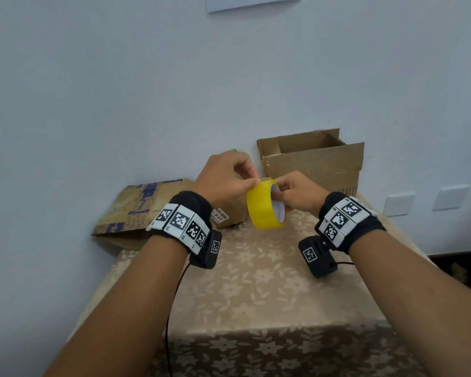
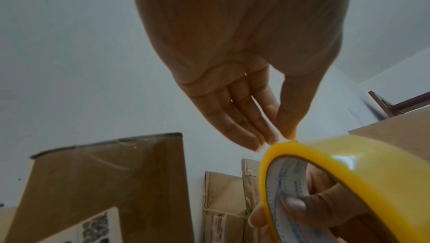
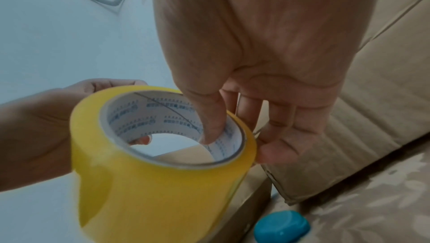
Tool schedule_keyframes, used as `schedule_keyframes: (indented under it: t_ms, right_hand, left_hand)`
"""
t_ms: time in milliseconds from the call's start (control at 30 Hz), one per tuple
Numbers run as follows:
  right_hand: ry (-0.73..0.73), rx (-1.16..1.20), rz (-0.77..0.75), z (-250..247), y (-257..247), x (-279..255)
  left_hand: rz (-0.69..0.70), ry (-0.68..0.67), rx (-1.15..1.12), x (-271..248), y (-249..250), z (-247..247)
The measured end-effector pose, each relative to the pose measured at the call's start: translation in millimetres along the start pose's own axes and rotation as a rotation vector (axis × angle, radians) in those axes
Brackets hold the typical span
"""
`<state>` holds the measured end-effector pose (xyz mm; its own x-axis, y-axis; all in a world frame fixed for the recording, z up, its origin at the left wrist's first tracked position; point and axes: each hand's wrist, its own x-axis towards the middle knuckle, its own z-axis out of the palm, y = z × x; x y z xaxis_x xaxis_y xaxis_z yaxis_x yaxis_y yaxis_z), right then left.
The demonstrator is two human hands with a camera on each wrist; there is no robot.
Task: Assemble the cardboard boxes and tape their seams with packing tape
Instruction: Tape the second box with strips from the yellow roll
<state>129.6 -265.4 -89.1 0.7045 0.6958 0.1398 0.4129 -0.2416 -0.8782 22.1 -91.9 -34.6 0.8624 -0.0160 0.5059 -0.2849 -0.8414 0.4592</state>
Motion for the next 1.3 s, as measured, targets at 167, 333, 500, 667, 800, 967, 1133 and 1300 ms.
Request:
schedule_keyframes:
  t_ms: [167,333,500,667,800,967,1133,1300]
  right_hand:
    - [-0.011,-0.060,0.004,0.5,-0.9,-0.6]
    - [-0.042,-0.095,0.137,-1.0,7.7,-0.1]
    - [-0.040,-0.038,0.305,-2.6,6.8,-1.8]
    - [-0.199,-0.203,0.359,-0.3,-0.3,-4.5]
    - [-0.060,-0.114,0.252,-15.8,-29.0,-9.4]
    - [-0.273,0.174,0.200,-19.8,-54.2,-21.1]
    - [-0.221,0.338,0.095,-5.4,-46.8,-20.6]
    - [-0.251,0.474,0.071,5.7,-37.9,-16.2]
  left_hand:
    - [0.059,0.000,0.047,0.3,-3.8,2.0]
    - [0.075,0.023,0.042,1.6,-3.8,6.2]
    - [0.024,0.119,-0.065,9.5,4.5,3.2]
    - [-0.092,0.026,-0.030,9.5,4.7,8.8]
    - [-0.121,0.061,-0.037,11.3,8.2,3.9]
    - [-0.143,0.099,-0.035,11.0,9.1,1.7]
    - [-0.133,0.132,-0.031,12.5,11.9,-0.9]
    - [-0.144,0.140,-0.010,14.1,7.6,-3.1]
